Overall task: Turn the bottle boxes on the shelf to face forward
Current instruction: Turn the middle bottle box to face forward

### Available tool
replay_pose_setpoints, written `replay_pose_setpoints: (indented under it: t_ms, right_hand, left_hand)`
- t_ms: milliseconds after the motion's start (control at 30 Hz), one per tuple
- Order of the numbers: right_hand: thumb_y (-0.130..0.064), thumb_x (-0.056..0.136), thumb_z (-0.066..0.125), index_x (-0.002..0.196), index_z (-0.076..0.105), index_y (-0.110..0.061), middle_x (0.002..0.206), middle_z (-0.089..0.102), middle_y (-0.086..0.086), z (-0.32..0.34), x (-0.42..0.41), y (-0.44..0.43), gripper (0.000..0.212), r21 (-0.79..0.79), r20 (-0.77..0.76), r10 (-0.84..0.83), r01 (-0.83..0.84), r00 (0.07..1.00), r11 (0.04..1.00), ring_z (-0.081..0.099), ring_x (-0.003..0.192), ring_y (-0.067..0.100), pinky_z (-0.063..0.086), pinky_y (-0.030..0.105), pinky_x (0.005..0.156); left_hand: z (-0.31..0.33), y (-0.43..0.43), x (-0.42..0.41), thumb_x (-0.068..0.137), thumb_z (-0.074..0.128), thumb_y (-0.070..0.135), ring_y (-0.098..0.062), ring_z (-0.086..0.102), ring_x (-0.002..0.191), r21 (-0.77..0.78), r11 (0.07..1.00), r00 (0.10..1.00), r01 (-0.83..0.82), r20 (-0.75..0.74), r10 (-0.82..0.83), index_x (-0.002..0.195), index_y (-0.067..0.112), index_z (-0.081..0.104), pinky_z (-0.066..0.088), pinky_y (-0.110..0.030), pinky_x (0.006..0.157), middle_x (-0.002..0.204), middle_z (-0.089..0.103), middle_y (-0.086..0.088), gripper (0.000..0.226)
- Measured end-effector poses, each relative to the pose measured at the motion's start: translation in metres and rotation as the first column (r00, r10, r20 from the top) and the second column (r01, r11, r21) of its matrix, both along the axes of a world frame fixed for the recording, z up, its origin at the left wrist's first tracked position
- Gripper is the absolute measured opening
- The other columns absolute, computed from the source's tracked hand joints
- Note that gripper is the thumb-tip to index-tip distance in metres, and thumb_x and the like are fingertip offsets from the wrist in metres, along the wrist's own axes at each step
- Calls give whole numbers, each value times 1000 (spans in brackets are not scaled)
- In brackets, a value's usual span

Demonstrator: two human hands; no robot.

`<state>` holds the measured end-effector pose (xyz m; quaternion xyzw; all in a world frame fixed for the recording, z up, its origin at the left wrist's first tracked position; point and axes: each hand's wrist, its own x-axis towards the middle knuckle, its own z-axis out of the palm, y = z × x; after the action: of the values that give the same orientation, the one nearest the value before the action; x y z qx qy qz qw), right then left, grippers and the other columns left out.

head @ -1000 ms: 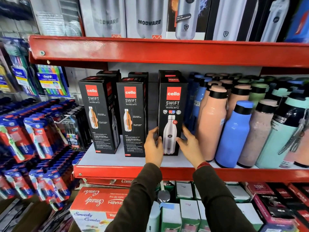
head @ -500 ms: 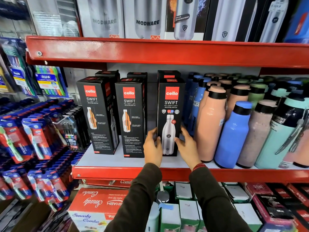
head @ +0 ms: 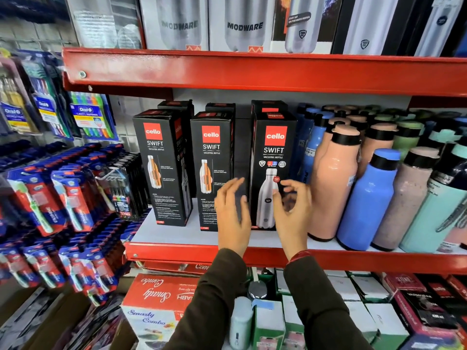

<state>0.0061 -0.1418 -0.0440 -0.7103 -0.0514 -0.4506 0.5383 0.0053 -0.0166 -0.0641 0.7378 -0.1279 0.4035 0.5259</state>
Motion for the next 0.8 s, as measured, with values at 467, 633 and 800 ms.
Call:
replay_pose_setpoints:
  t_ms: [467, 633, 800]
  right_hand:
    - [-12, 99, 52, 140, 50, -10, 138, 58, 9, -27, 17, 86, 41, -71, -315, 203, -236, 927, 969, 55, 127, 18, 43, 20, 103]
    - [-12, 98, 54, 128, 62, -7, 119, 70, 12, -36, 25, 92, 31, -123, -367, 103, -158, 925, 980, 66, 110, 24, 40, 12, 89]
    - [-14, 99, 54, 127, 62, -4, 120, 70, 13, -37, 26, 97, 31, -65, -393, 84, -118, 916, 991, 63, 103, 13, 41, 13, 89]
  left_hand:
    - [-8, 81, 21, 104, 42, 7, -23, 33, 149, -55, 998, 976, -43, -217, 30, 152, 5, 34, 27, -33, 123, 157, 37, -12, 49]
    - [-19, 96, 30, 105, 45, 16, -21, 57, 128, -100, 994, 924, 31, -375, -67, 145, 5, 48, 43, -23, 109, 140, 60, -15, 41]
    - [-21, 102, 34, 103, 53, 17, -9, 59, 108, -180, 981, 915, 74, -379, -139, 140, 4, 54, 36, 11, 79, 127, 68, -15, 40]
